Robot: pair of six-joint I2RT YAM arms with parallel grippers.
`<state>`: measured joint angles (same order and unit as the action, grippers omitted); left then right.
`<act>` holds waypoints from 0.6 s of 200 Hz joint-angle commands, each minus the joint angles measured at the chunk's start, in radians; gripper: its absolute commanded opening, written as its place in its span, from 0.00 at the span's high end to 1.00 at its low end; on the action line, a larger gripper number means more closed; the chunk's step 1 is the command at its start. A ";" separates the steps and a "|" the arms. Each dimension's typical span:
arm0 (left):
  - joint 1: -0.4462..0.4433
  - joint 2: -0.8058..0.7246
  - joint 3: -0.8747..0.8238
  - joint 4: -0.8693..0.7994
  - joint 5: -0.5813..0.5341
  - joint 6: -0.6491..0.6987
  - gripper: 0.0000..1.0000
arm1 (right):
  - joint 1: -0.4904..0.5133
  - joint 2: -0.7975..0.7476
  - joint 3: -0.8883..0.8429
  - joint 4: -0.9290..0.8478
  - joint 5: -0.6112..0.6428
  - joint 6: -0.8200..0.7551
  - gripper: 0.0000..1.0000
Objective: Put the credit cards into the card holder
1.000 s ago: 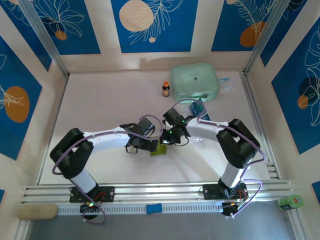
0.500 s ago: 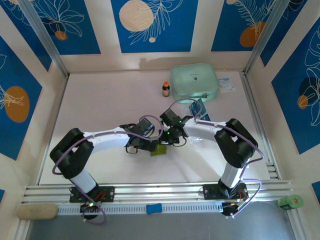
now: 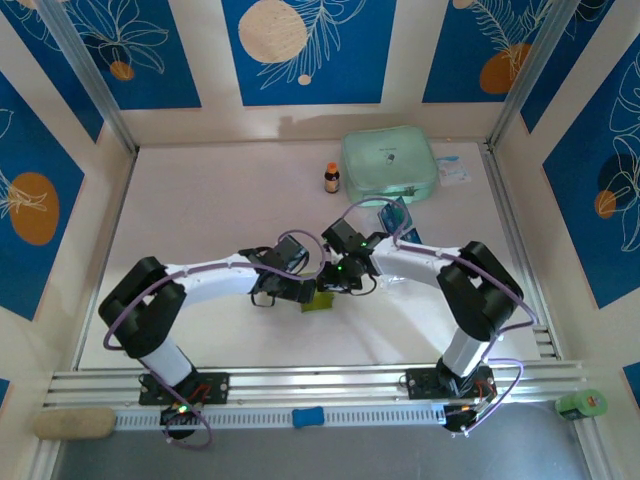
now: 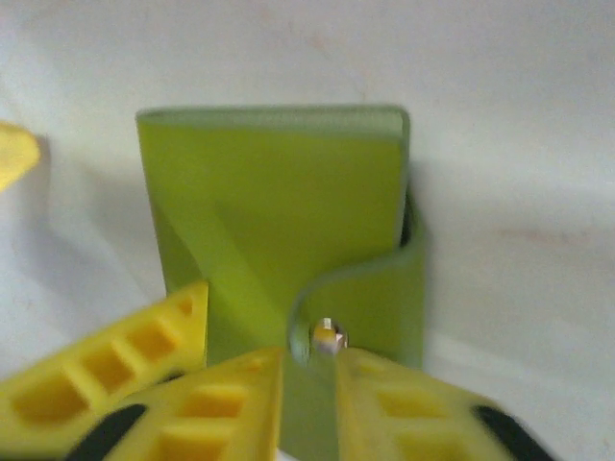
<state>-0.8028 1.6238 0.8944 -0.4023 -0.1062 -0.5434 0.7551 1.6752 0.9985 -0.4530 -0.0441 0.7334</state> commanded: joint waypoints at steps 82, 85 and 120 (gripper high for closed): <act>0.043 -0.219 0.215 -0.090 -0.110 0.056 0.00 | -0.302 -0.500 0.051 -0.172 -0.060 -0.020 0.35; 0.046 -0.229 0.215 -0.083 -0.121 0.059 0.00 | -0.318 -0.513 0.053 -0.176 -0.051 -0.023 0.30; 0.110 -0.346 0.180 0.031 -0.270 0.130 0.00 | -0.525 -0.616 0.097 -0.207 0.094 -0.044 0.00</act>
<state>-0.7429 1.3460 1.0851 -0.4488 -0.2394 -0.4866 0.3370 1.1065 1.0489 -0.6022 -0.0544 0.7132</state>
